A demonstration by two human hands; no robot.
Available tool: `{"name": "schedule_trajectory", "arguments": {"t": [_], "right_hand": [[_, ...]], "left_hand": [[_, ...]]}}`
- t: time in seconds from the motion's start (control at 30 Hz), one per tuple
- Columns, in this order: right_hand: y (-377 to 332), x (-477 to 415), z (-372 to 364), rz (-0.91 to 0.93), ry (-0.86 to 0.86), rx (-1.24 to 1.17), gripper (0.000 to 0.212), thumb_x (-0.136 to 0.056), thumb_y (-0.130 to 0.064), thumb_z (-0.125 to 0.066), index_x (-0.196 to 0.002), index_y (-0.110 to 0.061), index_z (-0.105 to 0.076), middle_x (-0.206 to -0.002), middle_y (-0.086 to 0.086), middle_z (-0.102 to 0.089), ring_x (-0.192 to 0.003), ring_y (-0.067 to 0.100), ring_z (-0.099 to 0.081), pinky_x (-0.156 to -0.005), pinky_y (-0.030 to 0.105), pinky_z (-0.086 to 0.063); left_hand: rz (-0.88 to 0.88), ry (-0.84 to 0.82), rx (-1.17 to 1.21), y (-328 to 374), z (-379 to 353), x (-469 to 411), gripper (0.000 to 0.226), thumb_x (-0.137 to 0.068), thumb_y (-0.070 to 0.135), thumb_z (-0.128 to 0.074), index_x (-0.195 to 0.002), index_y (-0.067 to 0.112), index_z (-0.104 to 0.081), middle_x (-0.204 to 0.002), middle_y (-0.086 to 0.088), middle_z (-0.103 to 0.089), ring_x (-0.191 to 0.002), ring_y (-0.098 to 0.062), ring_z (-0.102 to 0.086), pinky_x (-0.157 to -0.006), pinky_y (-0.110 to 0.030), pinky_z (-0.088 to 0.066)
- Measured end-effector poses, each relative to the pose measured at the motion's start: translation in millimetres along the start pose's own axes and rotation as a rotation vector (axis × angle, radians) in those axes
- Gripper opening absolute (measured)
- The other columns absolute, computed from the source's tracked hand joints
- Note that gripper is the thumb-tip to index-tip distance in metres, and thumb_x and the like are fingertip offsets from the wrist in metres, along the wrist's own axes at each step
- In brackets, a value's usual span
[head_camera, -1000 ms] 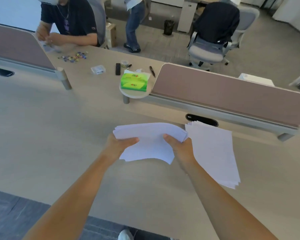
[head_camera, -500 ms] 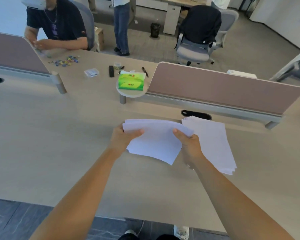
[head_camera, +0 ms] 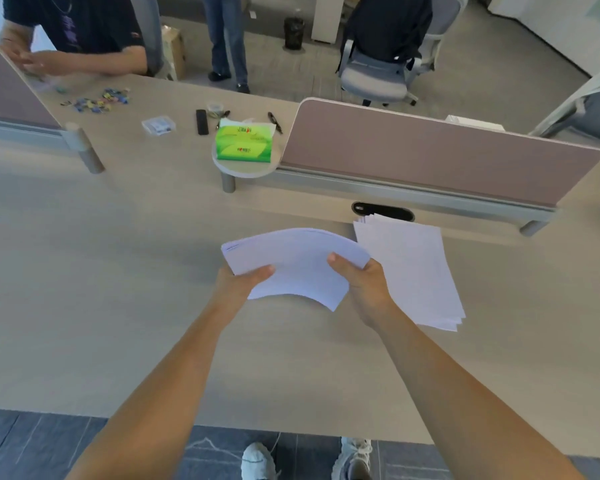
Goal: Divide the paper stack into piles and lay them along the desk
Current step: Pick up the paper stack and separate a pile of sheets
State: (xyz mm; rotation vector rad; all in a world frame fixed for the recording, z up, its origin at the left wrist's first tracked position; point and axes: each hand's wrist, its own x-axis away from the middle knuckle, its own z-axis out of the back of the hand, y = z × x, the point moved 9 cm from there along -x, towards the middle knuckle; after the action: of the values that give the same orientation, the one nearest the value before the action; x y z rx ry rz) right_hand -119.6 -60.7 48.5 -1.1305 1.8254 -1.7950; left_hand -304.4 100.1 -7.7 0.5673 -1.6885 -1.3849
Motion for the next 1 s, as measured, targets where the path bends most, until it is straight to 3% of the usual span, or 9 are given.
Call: {"name": "schedule_trajectory", "arguments": {"t": [0.07, 0.17, 0.23, 0.33, 0.47, 0.57, 0.8, 0.9, 1.0], "right_hand": [[0.4, 2.0, 5.1, 0.022, -0.012, 0.109, 0.036, -0.076, -0.015, -0.083, -0.109, -0.006, -0.072, -0.108, 0.009, -0.075, -0.099, 0.023, -0.072, -0.085, 0.038, -0.055], [9.1, 1.8, 8.1, -0.002, 0.001, 0.109, 0.035, -0.075, -0.016, -0.084, -0.107, -0.006, -0.073, -0.107, 0.009, -0.075, -0.099, 0.024, -0.072, -0.088, 0.041, -0.055], [6.6, 1.5, 4.1, -0.002, 0.031, 0.072, 0.027, -0.079, -0.021, -0.081, -0.103, -0.012, -0.075, -0.104, 0.007, -0.076, -0.097, 0.024, -0.073, -0.088, 0.044, -0.056], [-2.1, 0.0, -2.4, 0.034, 0.049, 0.021, 0.021, -0.081, -0.023, -0.079, -0.1, -0.017, -0.075, -0.1, 0.003, -0.077, -0.095, 0.024, -0.074, -0.086, 0.044, -0.058], [-4.4, -0.8, -3.6, 0.055, -0.006, 0.06, 0.028, -0.078, -0.022, -0.081, -0.105, -0.015, -0.075, -0.105, 0.004, -0.076, -0.099, 0.023, -0.072, -0.089, 0.042, -0.057], [-0.7, -1.9, -5.3, 0.034, -0.046, 0.094, 0.033, -0.079, -0.014, -0.08, -0.11, -0.005, -0.072, -0.106, 0.007, -0.075, -0.098, 0.021, -0.072, -0.086, 0.039, -0.055], [-7.8, -0.4, -25.2, 0.071, -0.045, 0.129, 0.006, -0.082, -0.021, -0.078, -0.086, -0.024, -0.075, -0.087, -0.007, -0.077, -0.084, 0.012, -0.073, -0.078, 0.033, -0.059], [-12.8, 0.2, -24.0, 0.105, -0.057, 0.121, 0.01, -0.084, -0.019, -0.076, -0.093, -0.023, -0.074, -0.091, -0.008, -0.077, -0.087, 0.013, -0.074, -0.077, 0.032, -0.059], [-6.7, -0.1, -16.8, 0.082, -0.065, 0.138, 0.028, -0.079, -0.019, -0.081, -0.105, -0.021, -0.071, -0.102, -0.005, -0.076, -0.096, 0.016, -0.072, -0.082, 0.034, -0.058]], "left_hand": [[0.003, -0.023, -0.056, -6.3, 2.3, 0.3, 0.055, -0.056, 0.04, -0.086, -0.107, 0.023, -0.071, -0.105, 0.003, -0.075, -0.104, -0.015, -0.068, -0.094, -0.038, -0.053], [0.048, 0.004, -0.125, -5.6, -4.2, 4.8, 0.039, -0.066, 0.039, -0.084, -0.099, 0.027, -0.069, -0.093, 0.016, -0.069, -0.092, -0.003, -0.065, -0.08, -0.024, -0.048], [0.077, 0.107, -0.071, -2.4, -4.9, 1.8, 0.042, -0.062, 0.044, -0.086, -0.093, 0.024, -0.067, -0.087, 0.011, -0.067, -0.086, -0.009, -0.066, -0.076, -0.028, -0.051], [0.07, 0.181, -0.003, 10.2, -2.8, 4.4, 0.028, -0.066, 0.036, -0.086, -0.077, 0.019, -0.066, -0.074, 0.004, -0.066, -0.072, -0.017, -0.065, -0.065, -0.03, -0.05], [-0.005, 0.077, -0.058, 21.4, 8.5, 7.3, 0.047, -0.05, 0.038, -0.087, -0.09, 0.02, -0.069, -0.091, -0.001, -0.071, -0.089, -0.02, -0.068, -0.08, -0.037, -0.053], [-0.109, -0.062, -0.043, 33.6, 12.9, 10.0, 0.055, -0.055, 0.033, -0.087, -0.106, 0.023, -0.069, -0.107, 0.0, -0.073, -0.103, -0.02, -0.068, -0.084, -0.039, -0.055], [-0.08, 0.161, 0.038, 42.8, 18.0, 23.7, 0.036, -0.062, 0.042, -0.083, -0.095, 0.03, -0.072, -0.098, 0.006, -0.075, -0.093, -0.013, -0.071, -0.079, -0.037, -0.057], [-0.083, 0.091, 0.041, 38.2, 23.4, 24.7, 0.043, -0.057, 0.04, -0.086, -0.096, 0.027, -0.074, -0.101, -0.001, -0.076, -0.096, -0.021, -0.072, -0.084, -0.044, -0.058], [-0.07, 0.023, -0.049, 33.6, 26.1, 26.5, 0.056, -0.052, 0.04, -0.086, -0.1, 0.016, -0.072, -0.103, -0.007, -0.075, -0.098, -0.026, -0.071, -0.09, -0.052, -0.055]]}}
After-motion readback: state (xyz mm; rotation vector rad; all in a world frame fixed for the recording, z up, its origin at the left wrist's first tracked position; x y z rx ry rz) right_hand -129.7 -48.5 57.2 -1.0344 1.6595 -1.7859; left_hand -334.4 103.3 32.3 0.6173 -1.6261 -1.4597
